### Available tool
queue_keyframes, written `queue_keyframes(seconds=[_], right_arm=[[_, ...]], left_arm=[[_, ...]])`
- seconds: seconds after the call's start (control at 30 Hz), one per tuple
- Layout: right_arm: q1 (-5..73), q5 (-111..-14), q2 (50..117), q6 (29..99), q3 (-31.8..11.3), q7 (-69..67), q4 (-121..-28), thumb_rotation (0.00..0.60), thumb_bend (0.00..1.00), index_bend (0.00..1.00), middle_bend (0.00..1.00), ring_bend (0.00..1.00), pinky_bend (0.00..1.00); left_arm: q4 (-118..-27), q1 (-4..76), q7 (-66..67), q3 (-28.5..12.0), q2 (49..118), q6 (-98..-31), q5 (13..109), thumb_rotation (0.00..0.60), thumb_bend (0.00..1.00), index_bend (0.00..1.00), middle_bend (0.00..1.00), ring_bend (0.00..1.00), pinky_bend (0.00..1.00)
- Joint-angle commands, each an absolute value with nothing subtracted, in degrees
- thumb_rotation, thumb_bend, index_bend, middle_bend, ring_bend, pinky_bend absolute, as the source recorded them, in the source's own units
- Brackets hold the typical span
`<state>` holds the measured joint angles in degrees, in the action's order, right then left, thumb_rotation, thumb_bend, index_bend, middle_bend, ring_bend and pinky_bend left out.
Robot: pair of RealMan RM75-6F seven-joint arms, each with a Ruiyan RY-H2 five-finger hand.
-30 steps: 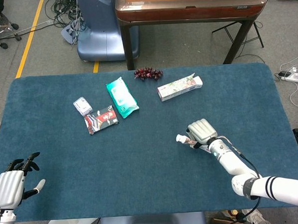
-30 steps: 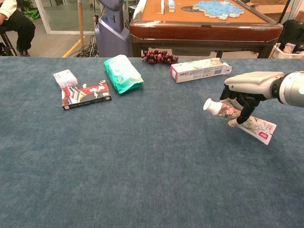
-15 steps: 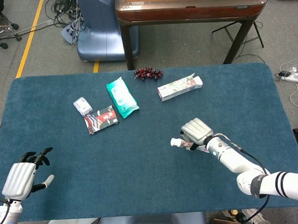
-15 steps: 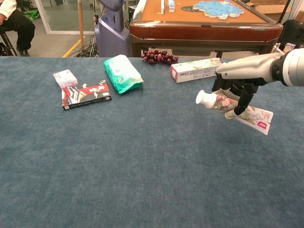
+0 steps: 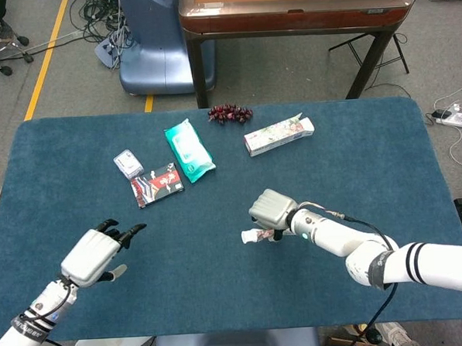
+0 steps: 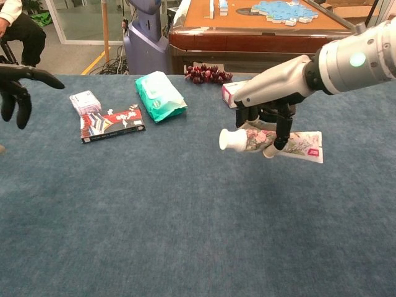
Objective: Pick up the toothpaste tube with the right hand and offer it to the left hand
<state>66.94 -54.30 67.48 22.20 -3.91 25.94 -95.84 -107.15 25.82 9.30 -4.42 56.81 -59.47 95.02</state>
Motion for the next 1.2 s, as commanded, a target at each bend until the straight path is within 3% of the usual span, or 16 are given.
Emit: queue_keyframes(seconds=[0.03, 0.73, 1.2], right_arm=[[71.0, -51.5, 68.9, 20.2, -1.7, 26.4, -94.6, 0.6, 1.0, 0.89, 0.78, 0.73, 0.59], [91.9, -35.8, 72.9, 16.9, 8.5, 19.5, -92.0, 0.6, 1.0, 0.91, 0.79, 0.75, 0.6], [99.6, -32.3, 76.6, 17.7, 13.6, 14.9, -90.4, 0.6, 1.0, 0.92, 0.79, 0.76, 0.6]], left_arm=[[-106.0, 28.9, 11.0, -4.4, 57.7, -56.9, 97.8, 0.6, 0.22, 0.07, 0.47, 0.45, 0.17], [-95.1, 39.5, 17.6, -2.8, 67.8, -57.8, 112.9, 0.6, 0.22, 0.03, 0.47, 0.45, 0.17], [-89.9, 44.5, 22.2, -1.1, 72.7, -56.3, 116.9, 0.6, 0.22, 0.03, 0.47, 0.46, 0.17]])
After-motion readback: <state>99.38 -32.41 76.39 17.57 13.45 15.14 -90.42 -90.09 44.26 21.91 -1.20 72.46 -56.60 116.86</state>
